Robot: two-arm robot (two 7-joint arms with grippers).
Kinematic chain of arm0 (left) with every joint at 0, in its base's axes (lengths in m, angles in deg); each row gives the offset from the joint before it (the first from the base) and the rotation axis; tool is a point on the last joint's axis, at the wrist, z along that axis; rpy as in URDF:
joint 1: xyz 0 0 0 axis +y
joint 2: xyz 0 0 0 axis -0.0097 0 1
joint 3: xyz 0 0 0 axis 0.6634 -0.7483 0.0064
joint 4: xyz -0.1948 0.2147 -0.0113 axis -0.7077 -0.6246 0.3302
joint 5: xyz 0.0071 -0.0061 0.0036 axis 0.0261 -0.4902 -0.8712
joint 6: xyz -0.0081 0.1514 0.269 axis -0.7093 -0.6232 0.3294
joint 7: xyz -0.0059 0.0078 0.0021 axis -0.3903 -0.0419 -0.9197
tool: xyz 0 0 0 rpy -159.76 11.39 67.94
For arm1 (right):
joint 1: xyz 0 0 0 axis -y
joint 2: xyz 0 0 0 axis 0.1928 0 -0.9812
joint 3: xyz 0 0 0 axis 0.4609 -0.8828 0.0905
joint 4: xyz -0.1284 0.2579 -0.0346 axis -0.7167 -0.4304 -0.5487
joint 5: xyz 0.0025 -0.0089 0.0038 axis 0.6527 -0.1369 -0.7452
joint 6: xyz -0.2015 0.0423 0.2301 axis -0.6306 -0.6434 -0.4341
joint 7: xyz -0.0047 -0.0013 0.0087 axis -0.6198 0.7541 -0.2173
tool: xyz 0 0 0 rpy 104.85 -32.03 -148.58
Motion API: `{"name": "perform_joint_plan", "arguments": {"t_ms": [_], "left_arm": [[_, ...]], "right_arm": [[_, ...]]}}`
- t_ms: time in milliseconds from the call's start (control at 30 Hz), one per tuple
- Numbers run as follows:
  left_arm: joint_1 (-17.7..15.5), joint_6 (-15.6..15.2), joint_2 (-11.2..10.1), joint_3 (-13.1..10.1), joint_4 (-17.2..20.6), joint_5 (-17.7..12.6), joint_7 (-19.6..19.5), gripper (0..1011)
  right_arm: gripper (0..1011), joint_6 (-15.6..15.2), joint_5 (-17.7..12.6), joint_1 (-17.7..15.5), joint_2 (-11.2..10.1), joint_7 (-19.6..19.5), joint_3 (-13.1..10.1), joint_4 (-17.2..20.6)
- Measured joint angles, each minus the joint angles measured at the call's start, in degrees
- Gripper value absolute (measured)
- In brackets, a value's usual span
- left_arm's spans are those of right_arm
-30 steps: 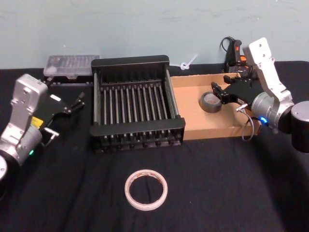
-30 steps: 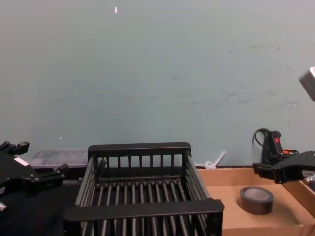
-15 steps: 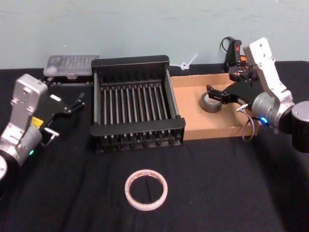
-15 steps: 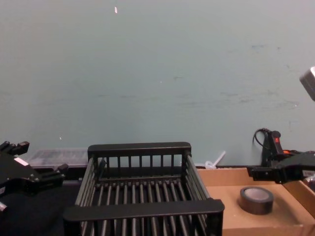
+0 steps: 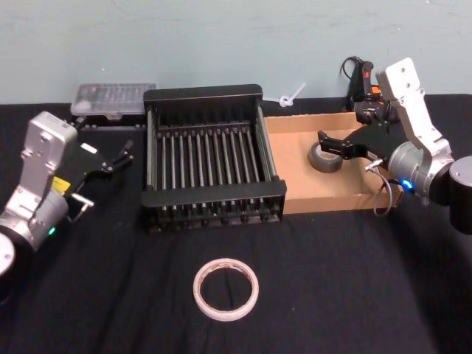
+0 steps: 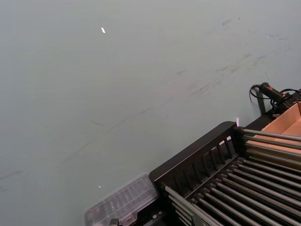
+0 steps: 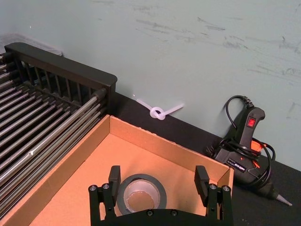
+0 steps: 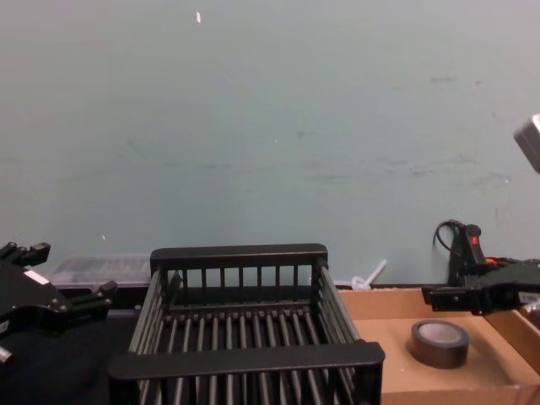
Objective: Pick up the white tape and place it into the black box , Pick up the silver tape and place it into the brown box.
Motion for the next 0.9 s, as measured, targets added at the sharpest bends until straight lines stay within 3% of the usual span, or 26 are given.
{"name": "perform_joint_plan", "arguments": {"t_ms": [200,600,900], "left_arm": [[0.00,0.00,0.00,0.00,0.00,0.00,0.00,1001],[0.00,0.00,0.00,0.00,0.00,0.00,0.00,1001],[0.00,0.00,0.00,0.00,0.00,0.00,0.00,1001]], "right_arm": [[1003,0.63,-0.07,-1.08,-0.45,0.72,-0.49,1.40],[1002,4.22,-1.15,-8.24,-4.32,2.74,-2.55,10.66],[1003,10.97,-3.47,-16.73,-7.92,4.43,-5.03,18.07]]}}
